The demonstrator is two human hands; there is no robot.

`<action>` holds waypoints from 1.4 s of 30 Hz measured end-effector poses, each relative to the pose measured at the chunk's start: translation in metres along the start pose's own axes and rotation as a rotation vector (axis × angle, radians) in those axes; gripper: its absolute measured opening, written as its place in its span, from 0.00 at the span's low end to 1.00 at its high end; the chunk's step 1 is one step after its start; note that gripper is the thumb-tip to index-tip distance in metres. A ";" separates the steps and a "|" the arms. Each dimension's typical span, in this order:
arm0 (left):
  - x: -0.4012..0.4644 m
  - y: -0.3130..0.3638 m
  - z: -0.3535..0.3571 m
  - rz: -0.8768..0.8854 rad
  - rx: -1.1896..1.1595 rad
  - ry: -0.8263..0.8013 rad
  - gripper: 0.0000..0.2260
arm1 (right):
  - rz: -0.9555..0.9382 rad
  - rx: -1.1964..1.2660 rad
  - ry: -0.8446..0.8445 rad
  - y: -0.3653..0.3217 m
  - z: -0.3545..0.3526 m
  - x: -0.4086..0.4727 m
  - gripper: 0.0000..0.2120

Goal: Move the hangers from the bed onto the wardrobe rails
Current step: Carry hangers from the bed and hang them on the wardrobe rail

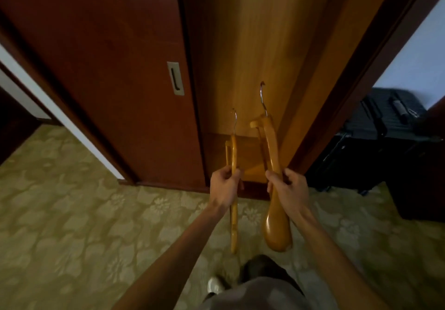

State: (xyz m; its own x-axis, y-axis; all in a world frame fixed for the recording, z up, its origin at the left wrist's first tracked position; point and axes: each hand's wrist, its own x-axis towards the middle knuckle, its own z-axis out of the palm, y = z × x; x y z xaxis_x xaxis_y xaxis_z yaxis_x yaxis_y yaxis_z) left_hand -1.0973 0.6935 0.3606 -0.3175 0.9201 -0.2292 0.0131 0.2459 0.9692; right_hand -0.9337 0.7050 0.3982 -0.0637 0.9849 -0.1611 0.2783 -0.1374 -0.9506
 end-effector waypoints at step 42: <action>0.408 0.537 0.116 0.593 -0.110 -0.246 0.14 | -0.654 0.120 0.379 -0.416 -0.105 0.451 0.15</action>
State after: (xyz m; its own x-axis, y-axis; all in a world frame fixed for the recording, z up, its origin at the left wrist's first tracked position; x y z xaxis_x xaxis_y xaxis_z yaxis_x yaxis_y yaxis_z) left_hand -1.1101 1.2367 0.7769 -0.0600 0.9362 0.3463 0.0184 -0.3458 0.9381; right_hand -0.9772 1.2176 0.7491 0.1592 0.8355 0.5259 0.1896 0.4969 -0.8468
